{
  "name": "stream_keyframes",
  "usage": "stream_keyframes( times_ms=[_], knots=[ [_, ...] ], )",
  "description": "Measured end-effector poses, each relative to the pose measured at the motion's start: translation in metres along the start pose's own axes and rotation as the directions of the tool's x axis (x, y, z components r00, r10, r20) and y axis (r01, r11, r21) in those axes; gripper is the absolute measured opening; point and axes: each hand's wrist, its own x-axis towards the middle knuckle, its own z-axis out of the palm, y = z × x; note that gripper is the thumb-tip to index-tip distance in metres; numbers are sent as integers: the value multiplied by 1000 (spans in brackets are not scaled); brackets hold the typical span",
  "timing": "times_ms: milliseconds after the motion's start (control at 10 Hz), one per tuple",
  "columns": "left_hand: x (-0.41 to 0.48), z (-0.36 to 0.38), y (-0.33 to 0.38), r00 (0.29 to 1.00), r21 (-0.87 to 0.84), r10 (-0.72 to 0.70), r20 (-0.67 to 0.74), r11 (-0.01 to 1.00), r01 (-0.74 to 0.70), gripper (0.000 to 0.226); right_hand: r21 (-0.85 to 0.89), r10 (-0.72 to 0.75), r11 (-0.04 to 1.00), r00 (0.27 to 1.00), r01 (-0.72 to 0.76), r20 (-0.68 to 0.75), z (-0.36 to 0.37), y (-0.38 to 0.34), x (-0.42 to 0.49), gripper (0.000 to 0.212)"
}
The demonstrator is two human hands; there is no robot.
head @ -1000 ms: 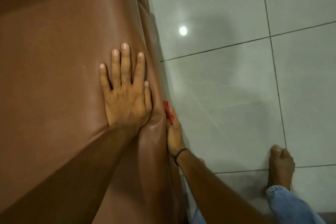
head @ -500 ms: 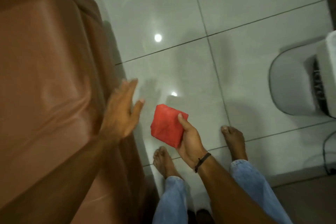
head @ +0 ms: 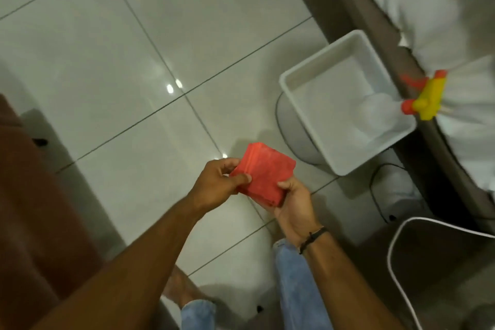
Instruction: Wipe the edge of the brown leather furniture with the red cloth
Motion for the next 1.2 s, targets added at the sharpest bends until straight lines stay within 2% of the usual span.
stream_keyframes(
  times_ms=[100, 200, 300, 400, 500, 700, 800, 900, 1000, 1100, 1200],
  knots=[
    [42, 37, 51, 997, 142, 70, 20, 987, -72, 22, -66, -111, 992, 992, 107, -60, -26, -47, 16, 34],
    [79, 71, 100, 988, 313, 153, -25, 940, -137, 22, -71, -172, 984, 979, 165, -107, -47, -93, 34, 33],
    [112, 104, 144, 977, 497, 211, -17, 850, -175, 23, -52, -179, 984, 954, 172, -239, -62, -126, 63, 36],
    [147, 131, 169, 971, 697, 240, -2, 696, -171, 26, -126, -178, 982, 917, 141, -358, -67, -152, 92, 29],
    [170, 153, 171, 970, 825, 241, -32, 554, -110, 24, -292, -143, 956, 890, 12, -433, -68, -165, 115, 33],
    [184, 170, 157, 956, 916, 272, -108, 402, -11, 22, -404, -133, 910, 859, -91, -495, -68, -167, 129, 50],
    [183, 174, 155, 934, 939, 344, -95, 342, -30, 28, -371, -97, 922, 861, -111, -499, -66, -163, 130, 52],
    [173, 179, 157, 888, 972, 455, -60, 228, -51, 52, -335, -69, 934, 858, -124, -510, -61, -161, 124, 48],
    [154, 179, 148, 836, 920, 535, -121, 377, -108, 60, -376, -119, 923, 864, -85, -488, -54, -162, 119, 29],
    [117, 165, 122, 750, 827, 618, -235, 533, -180, 55, -411, -181, 911, 889, -9, -421, -40, -151, 94, 10],
    [83, 138, 69, 713, 811, 616, -335, 574, -115, 66, -449, -308, 883, 890, 136, -337, -21, -128, 53, 24]
  ],
)
